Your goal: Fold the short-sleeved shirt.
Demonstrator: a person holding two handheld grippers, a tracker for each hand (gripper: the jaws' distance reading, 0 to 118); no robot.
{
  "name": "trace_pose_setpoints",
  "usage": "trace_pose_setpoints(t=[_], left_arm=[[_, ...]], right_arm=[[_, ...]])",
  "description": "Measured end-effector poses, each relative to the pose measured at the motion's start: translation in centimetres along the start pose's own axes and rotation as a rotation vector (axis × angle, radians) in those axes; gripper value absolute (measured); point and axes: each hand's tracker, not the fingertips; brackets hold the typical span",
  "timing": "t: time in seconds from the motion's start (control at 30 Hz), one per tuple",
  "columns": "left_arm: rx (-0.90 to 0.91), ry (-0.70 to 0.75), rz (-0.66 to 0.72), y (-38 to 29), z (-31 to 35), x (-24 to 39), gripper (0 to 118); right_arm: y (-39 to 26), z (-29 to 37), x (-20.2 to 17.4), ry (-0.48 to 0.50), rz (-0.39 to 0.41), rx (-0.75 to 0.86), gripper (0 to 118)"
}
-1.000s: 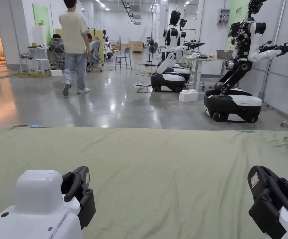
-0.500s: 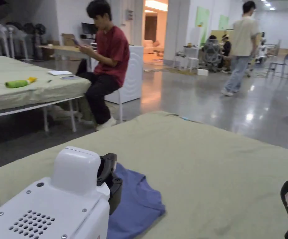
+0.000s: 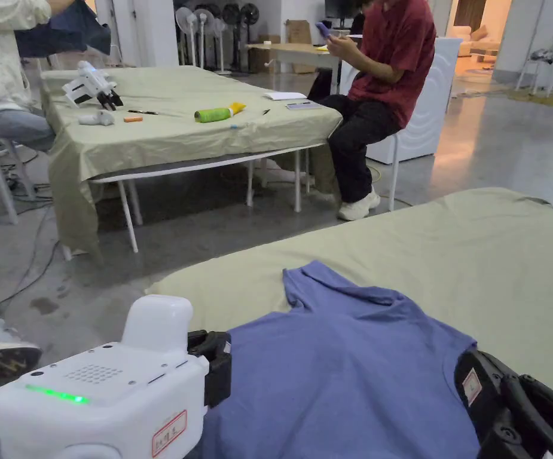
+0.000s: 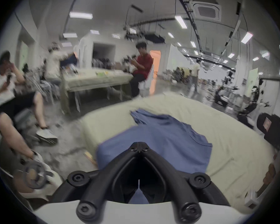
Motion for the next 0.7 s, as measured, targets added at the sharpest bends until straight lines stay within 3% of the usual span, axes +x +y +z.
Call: trace_pose_setpoints(t=[0.03,0.1,0.23,0.27,0.3,0.33,0.37,0.57,0.6,0.63,0.67,0.7], left_arm=[[-0.039,-0.037,0.013,-0.2,-2.2,0.1,1],[-0.128,-0.12,0.052,-0.6,-6.9,0.8,21],[-0.254,-0.183,0.083,-0.8,-13.7,4.0,32],[-0.276,-0.185,0.064,-0.8,-14.9,4.8,45],[-0.301,-0.199,0.043,-0.8,-15.9,5.8,84],[-0.302,-0.223,0.039,-0.9,-16.5,6.7,99],[-0.304,-0.232,0.017,-1.0,-17.3,7.4,101],[-0.433,-0.117,-0.068,-2.0,-20.5,9.4,100],[-0.444,-0.109,-0.07,-2.1,-20.8,9.4,95],[-0.44,-0.056,-0.084,-2.0,-20.7,9.7,78],[-0.417,0.019,-0.092,-1.9,-20.5,9.9,49],[-0.396,-0.022,-0.057,-1.8,-20.5,9.6,6]], right_arm=[[-0.2,0.1,0.6,-0.026,0.011,-0.016,4],[-0.6,0.8,2.0,-0.075,0.026,-0.045,4],[-1.0,2.1,5.3,-0.185,0.034,-0.089,4],[-1.1,2.2,6.0,-0.204,0.028,-0.095,4],[-1.2,2.4,6.7,-0.22,0.02,-0.104,4],[-1.3,2.5,7.3,-0.237,0.011,-0.109,4],[-1.5,2.5,7.9,-0.245,-0.002,-0.112,4],[-2.2,2.8,9.4,-0.266,-0.038,-0.131,4],[-2.4,2.7,9.4,-0.266,-0.036,-0.136,4],[-2.5,2.6,9.3,-0.264,-0.035,-0.141,4],[-2.6,2.6,9.3,-0.259,-0.038,-0.149,4],[-2.8,2.6,9.4,-0.252,-0.044,-0.156,4]])
